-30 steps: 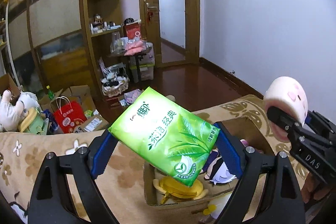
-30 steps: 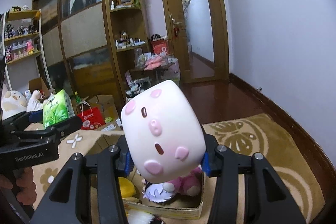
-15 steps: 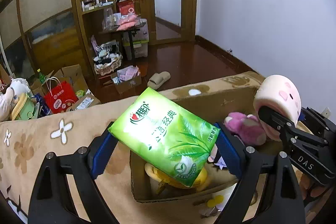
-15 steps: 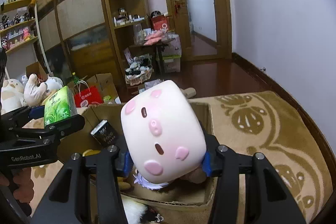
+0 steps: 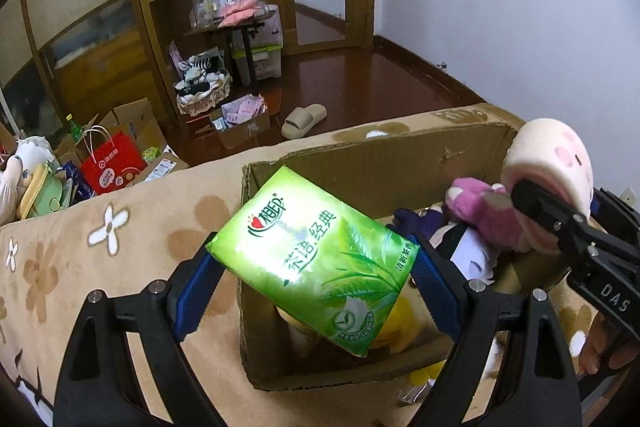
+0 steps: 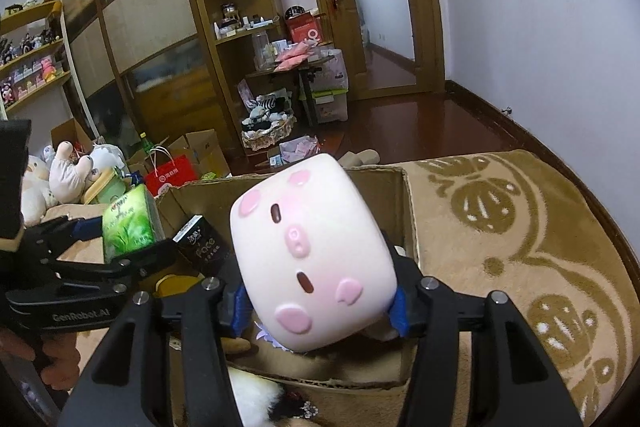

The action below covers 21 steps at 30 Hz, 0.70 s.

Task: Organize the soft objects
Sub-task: 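Lift both items over the box and open both grippers to drop them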

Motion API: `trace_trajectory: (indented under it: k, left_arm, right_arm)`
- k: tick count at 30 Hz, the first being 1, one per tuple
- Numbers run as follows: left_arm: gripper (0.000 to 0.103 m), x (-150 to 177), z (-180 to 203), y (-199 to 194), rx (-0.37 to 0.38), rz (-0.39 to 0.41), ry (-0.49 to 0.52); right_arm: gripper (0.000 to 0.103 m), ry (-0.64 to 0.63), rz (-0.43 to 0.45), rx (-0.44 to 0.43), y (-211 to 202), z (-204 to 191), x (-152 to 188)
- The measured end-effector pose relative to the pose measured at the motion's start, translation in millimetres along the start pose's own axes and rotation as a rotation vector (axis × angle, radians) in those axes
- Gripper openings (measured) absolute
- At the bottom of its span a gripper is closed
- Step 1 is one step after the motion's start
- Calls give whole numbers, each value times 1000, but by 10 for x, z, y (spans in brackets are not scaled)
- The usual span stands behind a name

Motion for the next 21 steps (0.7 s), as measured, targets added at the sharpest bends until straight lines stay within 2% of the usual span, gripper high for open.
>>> trace_trajectory:
  k: [8, 16, 18, 21]
  left_arm:
    - [89, 64, -1, 63, -12, -46, 8]
    - [97, 84, 33, 20, -20, -30, 30]
    - [97, 68, 10, 24, -19, -32, 22]
    - [97, 53, -35, 20, -19, -29, 4]
  right_arm:
    - [62, 3, 8, -13, -17, -2, 19]
    - [67, 2, 17, -21, -57, -35, -5]
    - [77, 5, 32, -21, -85, -48, -30]
    - [81, 14, 58, -21, -148, -37, -74]
Point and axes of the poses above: each gripper's, at about its wrist camera, not at the fingertips, and y roughly the way its jaws point, z to its right, x to its underside, the point moved 8 cm from there along y, roughly the way its jaws point, and after that the axes turned 12 degrees about -y, right-handed, at the moved point
